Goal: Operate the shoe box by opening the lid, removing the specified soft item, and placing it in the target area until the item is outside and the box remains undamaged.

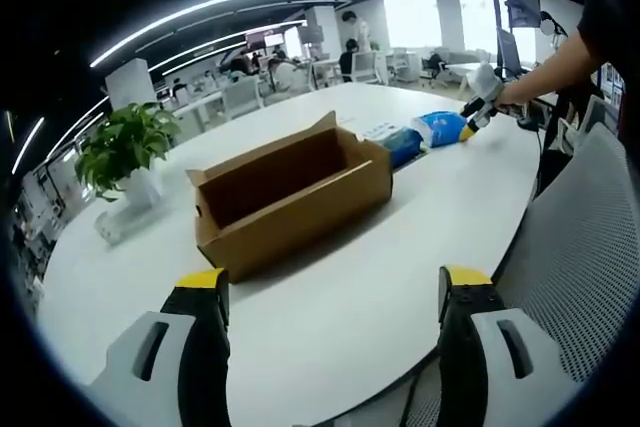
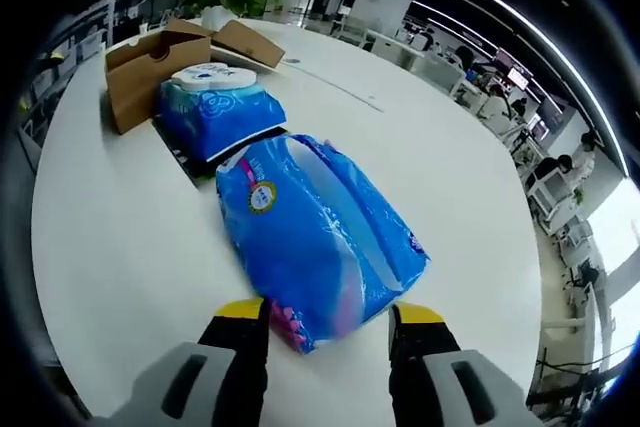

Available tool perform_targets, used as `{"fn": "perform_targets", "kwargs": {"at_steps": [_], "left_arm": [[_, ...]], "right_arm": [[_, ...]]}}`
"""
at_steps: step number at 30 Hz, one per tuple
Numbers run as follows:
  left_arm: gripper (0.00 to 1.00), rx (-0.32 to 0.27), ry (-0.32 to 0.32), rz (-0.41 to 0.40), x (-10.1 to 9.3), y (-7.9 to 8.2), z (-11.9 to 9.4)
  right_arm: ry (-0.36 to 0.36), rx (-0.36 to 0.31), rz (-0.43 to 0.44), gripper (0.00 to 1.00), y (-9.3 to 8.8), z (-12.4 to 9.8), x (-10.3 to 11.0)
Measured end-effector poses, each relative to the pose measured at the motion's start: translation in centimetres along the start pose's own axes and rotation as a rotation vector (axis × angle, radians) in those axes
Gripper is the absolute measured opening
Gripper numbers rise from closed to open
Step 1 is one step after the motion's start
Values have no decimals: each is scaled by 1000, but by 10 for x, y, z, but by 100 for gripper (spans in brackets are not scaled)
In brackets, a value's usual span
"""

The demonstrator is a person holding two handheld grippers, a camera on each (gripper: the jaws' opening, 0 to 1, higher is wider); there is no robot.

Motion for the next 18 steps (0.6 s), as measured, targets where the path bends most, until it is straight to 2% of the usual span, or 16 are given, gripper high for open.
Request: {"fn": "perform_targets", "kwargs": {"at_steps": [3,18], "left_arm": [[86,5,0,3,0,-1,0],[86,24,8,5,2,-4,1]], "right_arm": [[20,4,-41,45,1,3,-2],[117,-3,-127,44,11,14,-10]]}}
Point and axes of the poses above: the point that each gripper's makers call its tool centre point, and the gripper's own axes: z roughly forward along the fingers, x roughly to its left, y roughly out of its top, the point moved 6 cm from there along -z, roughly backward along the fingers, and after that the axes turned 1 degree about z, right-handed, at the moved point
